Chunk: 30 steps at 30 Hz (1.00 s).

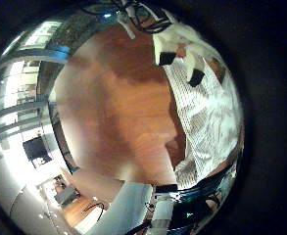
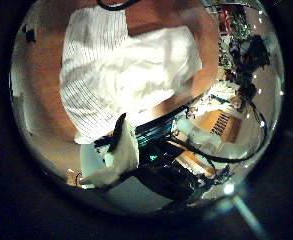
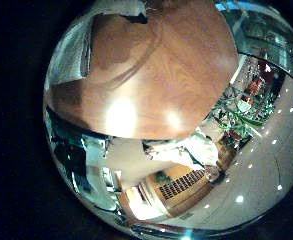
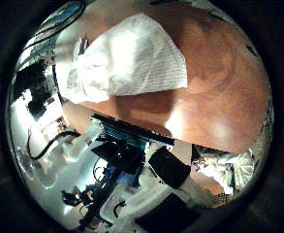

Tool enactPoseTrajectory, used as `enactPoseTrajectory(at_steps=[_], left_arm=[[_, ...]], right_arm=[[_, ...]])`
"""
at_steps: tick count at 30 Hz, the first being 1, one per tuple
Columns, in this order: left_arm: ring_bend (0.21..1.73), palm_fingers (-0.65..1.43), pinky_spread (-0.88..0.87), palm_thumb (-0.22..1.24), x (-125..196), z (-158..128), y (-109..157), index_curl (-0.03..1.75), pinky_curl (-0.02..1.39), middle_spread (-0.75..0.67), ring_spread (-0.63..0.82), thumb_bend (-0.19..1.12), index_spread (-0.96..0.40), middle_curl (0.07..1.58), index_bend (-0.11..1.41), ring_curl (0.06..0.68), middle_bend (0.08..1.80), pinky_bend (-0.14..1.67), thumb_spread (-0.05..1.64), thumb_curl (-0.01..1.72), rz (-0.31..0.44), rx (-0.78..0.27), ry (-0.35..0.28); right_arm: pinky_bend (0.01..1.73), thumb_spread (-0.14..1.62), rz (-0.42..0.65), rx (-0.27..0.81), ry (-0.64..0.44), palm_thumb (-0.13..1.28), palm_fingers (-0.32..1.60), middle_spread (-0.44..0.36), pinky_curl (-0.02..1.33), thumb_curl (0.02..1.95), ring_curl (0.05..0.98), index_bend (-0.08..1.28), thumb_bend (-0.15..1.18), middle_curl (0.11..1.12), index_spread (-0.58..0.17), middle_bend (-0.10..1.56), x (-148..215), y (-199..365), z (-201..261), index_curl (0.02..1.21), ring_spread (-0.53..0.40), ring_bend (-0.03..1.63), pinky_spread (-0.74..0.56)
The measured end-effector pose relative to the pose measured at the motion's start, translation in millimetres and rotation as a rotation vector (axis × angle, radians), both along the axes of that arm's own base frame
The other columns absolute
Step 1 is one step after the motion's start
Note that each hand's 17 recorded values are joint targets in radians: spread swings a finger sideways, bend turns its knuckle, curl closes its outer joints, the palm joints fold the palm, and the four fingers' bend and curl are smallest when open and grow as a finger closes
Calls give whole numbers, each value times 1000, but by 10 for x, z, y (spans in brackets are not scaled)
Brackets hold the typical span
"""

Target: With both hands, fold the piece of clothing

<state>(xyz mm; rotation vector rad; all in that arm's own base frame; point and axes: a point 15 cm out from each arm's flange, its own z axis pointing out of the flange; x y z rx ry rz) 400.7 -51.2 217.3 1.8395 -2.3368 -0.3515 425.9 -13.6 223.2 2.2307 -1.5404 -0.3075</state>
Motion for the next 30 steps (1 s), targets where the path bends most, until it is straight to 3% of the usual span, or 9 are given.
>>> enactPoseTrajectory(at_steps=[8, 13, 18, 23, 28, 30], left_arm=[[742, 34, 372, 366, -358, -105, -39, 466, 451, 284, 279, -21, 42, 371, 176, 305, 178, 455, 1157, 334, -17, -16, 33], [732, 47, 379, 365, -413, -99, -32, 441, 434, 283, 287, -21, 32, 352, 177, 293, 175, 452, 1153, 329, -21, -19, 34], [724, 57, 389, 365, -518, -148, -39, 422, 419, 282, 290, -20, 29, 338, 176, 284, 179, 450, 1149, 326, -35, -17, 55], [717, 60, 425, 367, -599, -103, -40, 409, 400, 276, 301, -19, 28, 330, 179, 276, 181, 434, 1148, 323, -47, -25, 52], [709, 79, 440, 376, -657, -93, -100, 398, 383, 262, 297, -18, 27, 327, 179, 269, 182, 421, 1144, 323, -57, -34, 61], [705, 84, 443, 377, -667, -72, -109, 397, 379, 259, 295, -19, 28, 324, 183, 267, 179, 417, 1142, 323, -60, -33, 69]], right_arm=[[521, 1095, 73, 1, -39, 483, 54, -48, 329, 335, 293, 165, -27, 372, -365, 261, -105, 253, -355, 339, 82, 520, 347], [490, 1061, 102, -27, -29, 496, 141, -42, 311, 330, 288, 165, -24, 370, -337, 264, -143, 354, -500, 328, 66, 528, 349], [449, 1046, 110, -109, -21, 516, 248, -58, 292, 331, 290, 182, -22, 376, -317, 286, -104, 198, -633, 332, 14, 554, 337], [420, 1039, 99, -126, 7, 572, 358, -100, 277, 347, 293, 193, -13, 387, -312, 308, -167, 156, -766, 353, -63, 577, 275], [368, 1029, 99, -137, 26, 666, 685, -183, 232, 379, 294, 276, -5, 434, -362, 439, -191, 95, -832, 393, -196, 650, 129], [504, 1023, 102, -144, 42, 701, 976, -227, 257, 393, 330, 272, -8, 469, -397, 494, -209, 69, -897, 415, -258, 757, -37]])
